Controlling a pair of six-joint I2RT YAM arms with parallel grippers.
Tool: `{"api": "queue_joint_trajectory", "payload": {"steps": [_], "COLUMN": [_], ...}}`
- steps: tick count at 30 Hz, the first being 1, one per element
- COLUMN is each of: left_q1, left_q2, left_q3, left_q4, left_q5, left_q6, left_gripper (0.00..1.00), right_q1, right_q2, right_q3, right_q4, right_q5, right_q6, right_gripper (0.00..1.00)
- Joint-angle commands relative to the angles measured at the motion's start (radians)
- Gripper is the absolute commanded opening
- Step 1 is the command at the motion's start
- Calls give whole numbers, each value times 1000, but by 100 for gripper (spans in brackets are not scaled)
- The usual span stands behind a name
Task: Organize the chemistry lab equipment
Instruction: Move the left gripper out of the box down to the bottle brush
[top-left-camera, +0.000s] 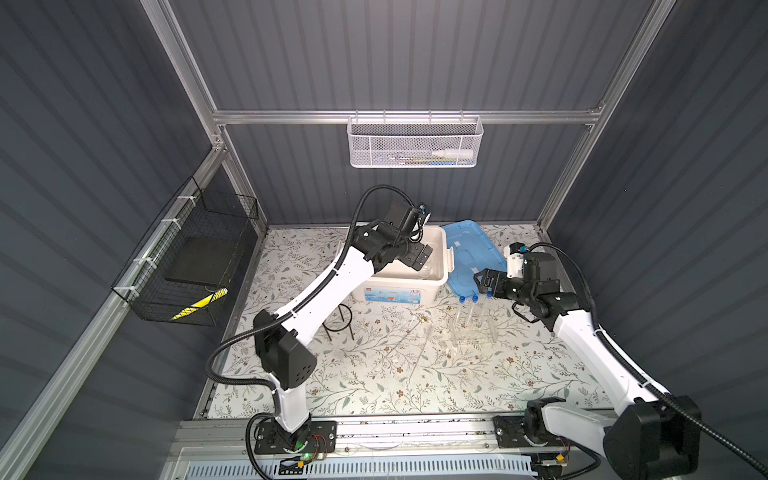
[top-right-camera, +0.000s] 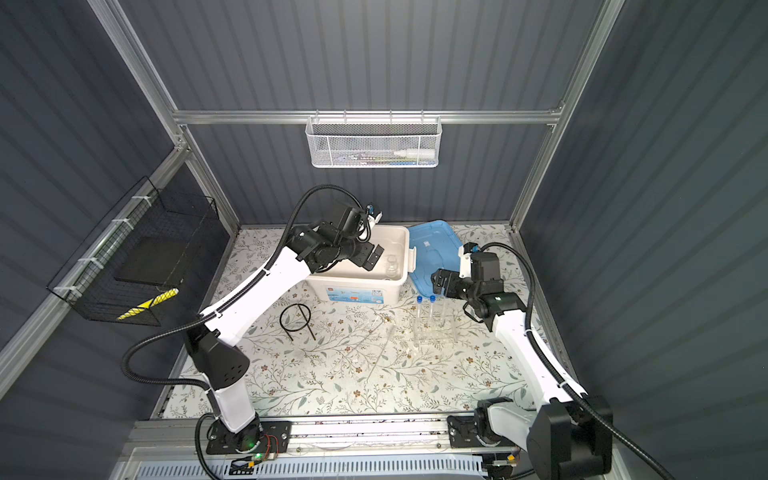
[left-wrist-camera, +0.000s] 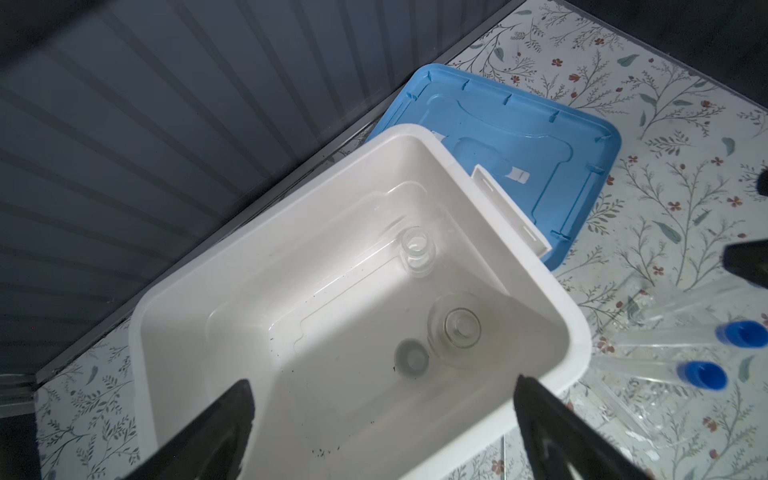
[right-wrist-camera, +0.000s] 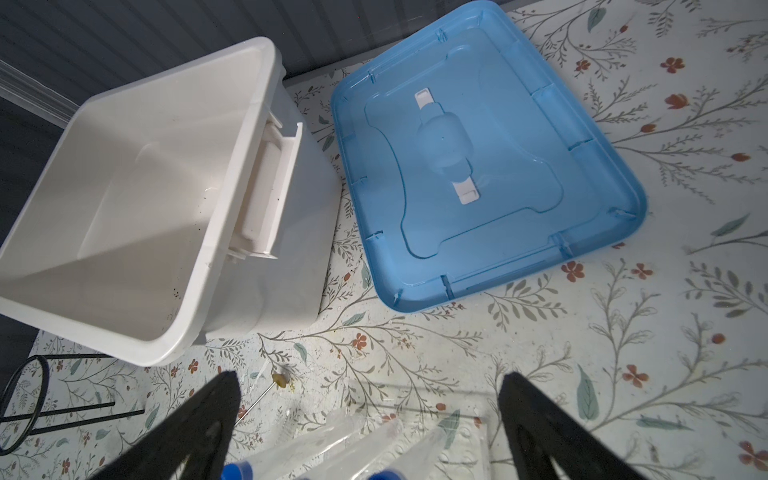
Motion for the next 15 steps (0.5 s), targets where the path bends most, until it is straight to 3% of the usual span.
{"api": "queue_joint_trajectory", "payload": {"steps": [1,6,11,15], "left_q1": [-77,-156,-269,-313], "left_q2": [-67,-164,-260,-264], "left_q3": [-110,-288,-561,-651], "left_q4": [51,63,170,179], "left_q5": [-88,-48,-23,-22], "left_q6": [-23,-141,-230,-314], "left_gripper": [100,99,99,99], "right_q1": [2,-1,-3,-4], "right_q2": [-25,-35,-35,-35], "right_q3": [-8,-10,-8,-8], "right_q4": [-6,-15,-19,-17], "right_q5": [13,30,37,37], "right_q6": [-14,-20,-16,-7], "right_gripper": [99,99,99,99]}}
